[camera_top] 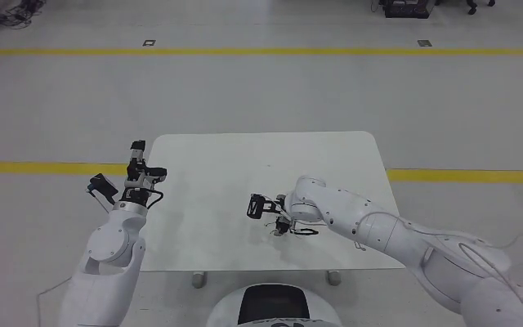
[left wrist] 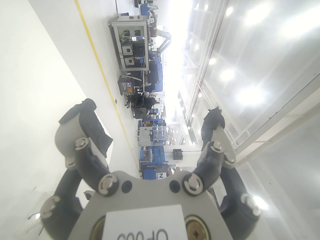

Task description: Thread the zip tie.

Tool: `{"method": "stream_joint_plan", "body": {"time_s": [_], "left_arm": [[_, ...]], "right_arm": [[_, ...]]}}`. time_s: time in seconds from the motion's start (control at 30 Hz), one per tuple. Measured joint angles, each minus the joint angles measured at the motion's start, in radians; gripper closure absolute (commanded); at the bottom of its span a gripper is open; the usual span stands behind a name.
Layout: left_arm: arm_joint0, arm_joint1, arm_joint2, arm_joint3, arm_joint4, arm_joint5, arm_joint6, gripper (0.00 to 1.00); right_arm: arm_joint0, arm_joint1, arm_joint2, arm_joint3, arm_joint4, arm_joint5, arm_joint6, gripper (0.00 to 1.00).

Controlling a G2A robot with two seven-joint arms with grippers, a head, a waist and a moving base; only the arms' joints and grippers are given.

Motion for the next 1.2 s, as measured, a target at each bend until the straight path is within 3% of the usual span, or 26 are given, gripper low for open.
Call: {"method": "stream_joint_plan", "body": {"time_s": [0.37, 0.4, 0.43, 0.47, 0.9, 1.2], "left_arm": [[0.000, 0.000, 0.000, 0.000, 0.000, 0.000, 0.000, 0.00], [0.000, 0.000, 0.000, 0.000, 0.000, 0.000, 0.000, 0.00], [0.000, 0.000, 0.000, 0.000, 0.000, 0.000, 0.000, 0.00], [0.000, 0.000, 0.000, 0.000, 0.000, 0.000, 0.000, 0.00], [0.000, 0.000, 0.000, 0.000, 0.000, 0.000, 0.000, 0.00], [0.000, 0.000, 0.000, 0.000, 0.000, 0.000, 0.000, 0.00]], "right_arm": [[-0.020, 0.000, 0.008, 0.018, -0.029, 0.000, -0.037, 0.00], [-0.021, 0.000, 0.008, 0.018, -0.031, 0.000, -0.036, 0.08], [-0.022, -0.001, 0.008, 0.018, -0.032, 0.000, -0.036, 0.42], [-0.022, -0.001, 0.008, 0.019, -0.034, 0.000, -0.036, 0.51], [-0.028, -0.010, -0.002, 0.047, -0.028, 0.000, -0.051, 0.74], [-0.038, -0.024, -0.002, 0.078, -0.027, 0.000, -0.057, 0.75]]}}
